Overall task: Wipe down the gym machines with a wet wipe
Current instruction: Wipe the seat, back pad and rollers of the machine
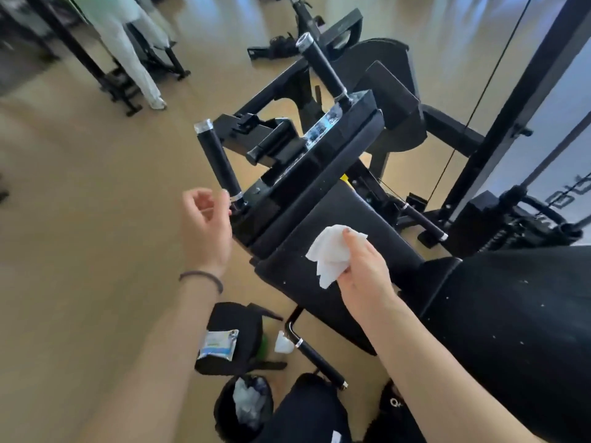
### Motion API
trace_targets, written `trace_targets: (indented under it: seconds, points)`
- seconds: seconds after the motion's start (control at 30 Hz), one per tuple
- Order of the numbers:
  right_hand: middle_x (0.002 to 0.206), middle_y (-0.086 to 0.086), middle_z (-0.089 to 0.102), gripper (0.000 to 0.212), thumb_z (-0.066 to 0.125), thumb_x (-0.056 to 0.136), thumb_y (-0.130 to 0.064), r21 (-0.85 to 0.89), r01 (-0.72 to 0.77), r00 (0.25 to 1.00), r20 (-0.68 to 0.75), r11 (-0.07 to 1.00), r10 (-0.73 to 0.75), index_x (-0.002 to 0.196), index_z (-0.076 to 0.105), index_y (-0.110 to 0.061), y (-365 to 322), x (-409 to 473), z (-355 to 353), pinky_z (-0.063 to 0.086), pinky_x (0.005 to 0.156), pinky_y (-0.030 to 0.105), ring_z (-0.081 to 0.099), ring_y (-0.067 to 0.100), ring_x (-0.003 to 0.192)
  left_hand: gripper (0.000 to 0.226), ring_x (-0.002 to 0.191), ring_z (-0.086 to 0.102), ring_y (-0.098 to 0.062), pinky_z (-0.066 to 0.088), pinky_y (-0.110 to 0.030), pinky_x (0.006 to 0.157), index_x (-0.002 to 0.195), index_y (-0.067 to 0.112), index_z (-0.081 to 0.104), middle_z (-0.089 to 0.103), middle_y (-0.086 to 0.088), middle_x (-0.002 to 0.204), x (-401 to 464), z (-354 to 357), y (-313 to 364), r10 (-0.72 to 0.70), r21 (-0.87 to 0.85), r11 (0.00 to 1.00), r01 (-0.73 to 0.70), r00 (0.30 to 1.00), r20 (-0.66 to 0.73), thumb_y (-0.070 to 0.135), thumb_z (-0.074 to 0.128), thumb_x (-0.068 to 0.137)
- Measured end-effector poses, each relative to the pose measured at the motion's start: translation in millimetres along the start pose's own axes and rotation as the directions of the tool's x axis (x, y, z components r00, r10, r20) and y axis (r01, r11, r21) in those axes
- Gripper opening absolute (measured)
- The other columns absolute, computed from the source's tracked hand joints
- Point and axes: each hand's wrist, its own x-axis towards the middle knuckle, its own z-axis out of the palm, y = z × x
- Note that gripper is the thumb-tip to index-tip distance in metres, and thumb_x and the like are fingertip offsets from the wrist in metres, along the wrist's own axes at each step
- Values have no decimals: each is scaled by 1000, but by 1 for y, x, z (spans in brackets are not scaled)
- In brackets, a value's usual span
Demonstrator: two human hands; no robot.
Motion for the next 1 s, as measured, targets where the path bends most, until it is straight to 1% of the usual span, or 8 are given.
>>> trace_targets:
  seconds: [0.1,0.23,0.27,0.3,0.37,0.43,0.73,1.0]
  points:
    - [83,3,65,33,57,102,-26,-219,163,985,-14,962,-170,88,59,3,6,13,32,50,82,32,59,17,87,54,75,60,8,49,-12,60,134,13,38,58,3,108,37,6,10,-51,28,998,51,999,-8,47,56,97]
    - [94,7,63,34,49,106,-32,-429,352,935,114,832,-337,101,61,-1,28,21,80,29,77,18,58,7,82,49,74,58,-3,48,-18,66,123,23,43,59,4,94,76,29,16,-87,-25,996,90,992,91,58,58,91]
    - [124,-3,66,37,42,109,-37,-494,392,920,204,776,-335,121,64,-9,41,22,92,22,103,49,58,1,111,46,73,62,-7,52,-21,68,113,22,47,63,0,91,84,35,14,-70,-53,996,75,993,99,58,61,88]
    - [156,-13,44,48,32,110,-42,-589,461,887,308,664,-343,147,51,-18,55,22,100,29,118,18,34,-4,142,45,72,64,-10,55,-24,68,107,19,51,67,-4,88,90,40,12,-50,-84,995,59,994,101,57,64,86]
    - [168,-18,-15,61,11,107,-51,-733,560,822,435,386,-367,162,2,-26,84,24,110,-7,124,20,-19,-4,151,41,63,62,-13,55,-27,64,99,9,55,65,-3,76,98,44,6,-1,-152,988,18,994,105,46,67,86]
    - [164,-18,-27,62,3,104,-53,-787,539,820,408,300,-401,159,-11,-28,101,30,113,-12,124,24,-29,-2,148,25,56,57,-14,52,-28,58,88,12,56,60,2,65,104,48,-4,13,-195,981,10,993,120,34,66,89]
    - [167,-14,-19,58,16,112,-41,-740,379,859,59,555,-508,162,-6,-21,15,131,129,-7,127,37,-23,-3,149,13,52,49,-21,47,-25,52,84,10,57,58,-2,67,101,63,-14,-63,-340,938,76,997,47,21,62,88]
    - [165,-22,-24,59,11,109,-48,-778,487,815,240,398,-528,161,-8,-27,89,67,121,-7,126,27,-22,1,152,26,67,54,-28,51,-42,64,91,16,44,53,-13,82,103,66,-18,-9,-261,965,-7,998,-62,25,67,82]
